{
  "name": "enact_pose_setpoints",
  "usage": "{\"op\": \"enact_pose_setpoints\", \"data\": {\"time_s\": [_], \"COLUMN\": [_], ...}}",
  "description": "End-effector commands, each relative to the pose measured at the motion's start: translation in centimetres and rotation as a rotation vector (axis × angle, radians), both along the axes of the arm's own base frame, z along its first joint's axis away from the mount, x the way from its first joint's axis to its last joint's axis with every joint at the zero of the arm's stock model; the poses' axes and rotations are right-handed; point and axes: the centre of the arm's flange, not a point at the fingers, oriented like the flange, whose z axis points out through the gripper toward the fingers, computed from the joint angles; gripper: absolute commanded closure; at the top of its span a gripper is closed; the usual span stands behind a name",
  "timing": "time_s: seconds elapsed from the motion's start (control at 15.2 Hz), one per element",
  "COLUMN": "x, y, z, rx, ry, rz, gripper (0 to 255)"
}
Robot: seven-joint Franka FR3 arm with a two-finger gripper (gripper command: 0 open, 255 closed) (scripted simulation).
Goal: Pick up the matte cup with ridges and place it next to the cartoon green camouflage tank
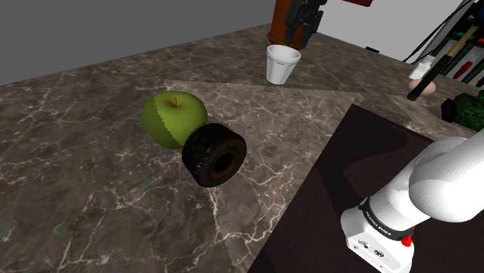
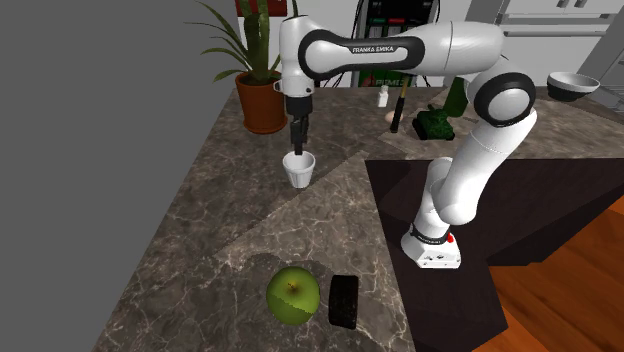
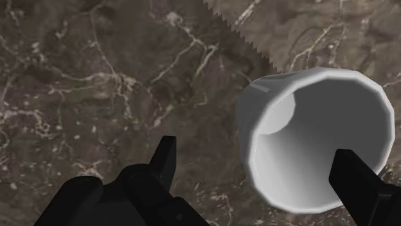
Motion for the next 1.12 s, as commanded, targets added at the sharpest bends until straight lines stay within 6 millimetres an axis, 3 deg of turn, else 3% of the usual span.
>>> {"op": "enact_pose_setpoints", "data": {"time_s": [0.0, 0.33, 0.79, 0.86, 1.06], "x": [0.2, 0.0, 0.0, 0.0, 0.0], "y": [0.2, 0.7, 0.7, 0.7, 0.7], "z": [-0.9, -3.3, -3.3, -3.3, -3.3], "rx": [0.005, 0.005, 0.005, 0.005, 0.005], "ry": [0.0, 0.0, 0.0, 0.0, 0.0], "rz": [0.0, 0.0, 0.0, 0.0, 0.0], "gripper": [0, 0, 0, 255, 255]}}
